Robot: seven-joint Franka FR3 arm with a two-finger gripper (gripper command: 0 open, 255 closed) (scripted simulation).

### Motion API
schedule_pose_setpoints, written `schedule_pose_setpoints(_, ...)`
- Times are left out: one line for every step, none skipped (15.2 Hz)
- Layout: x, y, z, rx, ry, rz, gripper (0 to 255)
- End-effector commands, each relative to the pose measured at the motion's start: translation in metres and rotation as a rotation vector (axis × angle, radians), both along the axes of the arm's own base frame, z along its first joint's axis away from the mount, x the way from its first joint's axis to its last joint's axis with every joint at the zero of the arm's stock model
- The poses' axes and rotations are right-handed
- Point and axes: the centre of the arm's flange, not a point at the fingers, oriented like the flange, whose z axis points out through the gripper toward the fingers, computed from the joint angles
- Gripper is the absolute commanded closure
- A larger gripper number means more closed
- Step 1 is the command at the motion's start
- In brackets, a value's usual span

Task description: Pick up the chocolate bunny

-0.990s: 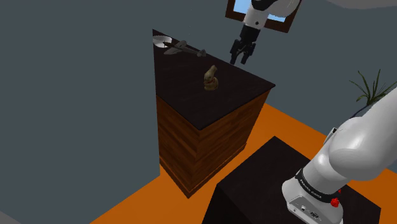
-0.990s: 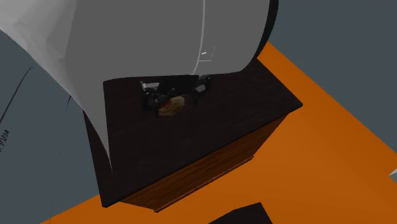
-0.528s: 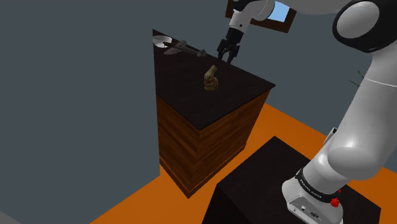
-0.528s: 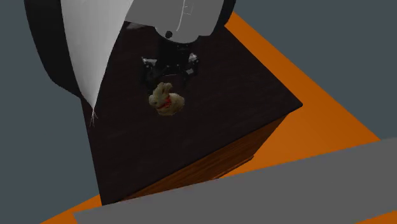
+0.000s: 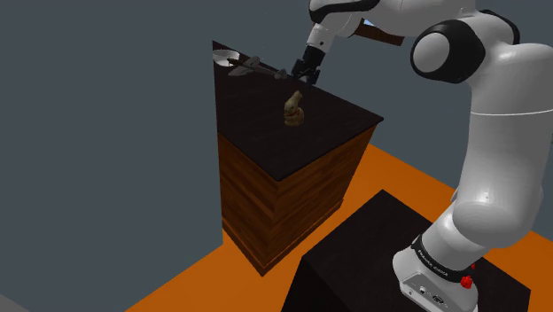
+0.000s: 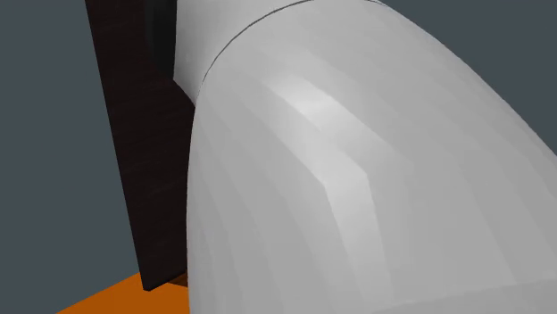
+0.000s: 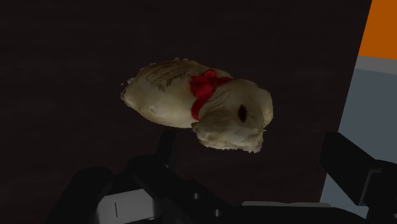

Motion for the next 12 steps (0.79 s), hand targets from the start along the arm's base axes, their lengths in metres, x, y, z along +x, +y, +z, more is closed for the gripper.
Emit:
schedule_pose_setpoints(0.001, -0.001, -0.011, 0.001, 0.0, 0.0, 0)
schedule_pose_setpoints(0.001, -0.001, -0.016, 0.001, 0.0, 0.0, 0)
schedule_pose_setpoints(0.001, -0.001, -0.021, 0.001, 0.0, 0.0, 0)
schedule_pose_setpoints(0.001, -0.001, -0.024, 0.001, 0.0, 0.0, 0)
schedule_pose_setpoints(0.001, -0.001, -0.024, 0.001, 0.0, 0.0, 0)
schedule_pose_setpoints(0.002, -0.001, -0.025, 0.001, 0.0, 0.0, 255)
schedule_pose_setpoints(0.001, -0.001, -0.025, 0.001, 0.0, 0.0, 255)
schedule_pose_setpoints(0.001, -0.001, -0.025, 0.001, 0.0, 0.0, 255)
schedule_pose_setpoints(0.001, 0.0, -0.025, 0.001, 0.0, 0.0, 255)
schedule_pose_setpoints(0.001, 0.0, -0.025, 0.001, 0.0, 0.0, 255)
schedule_pose_setpoints(0.001, 0.0, -0.025, 0.001, 0.0, 0.0, 255)
schedule_pose_setpoints(0.001, 0.0, -0.025, 0.001, 0.0, 0.0, 255)
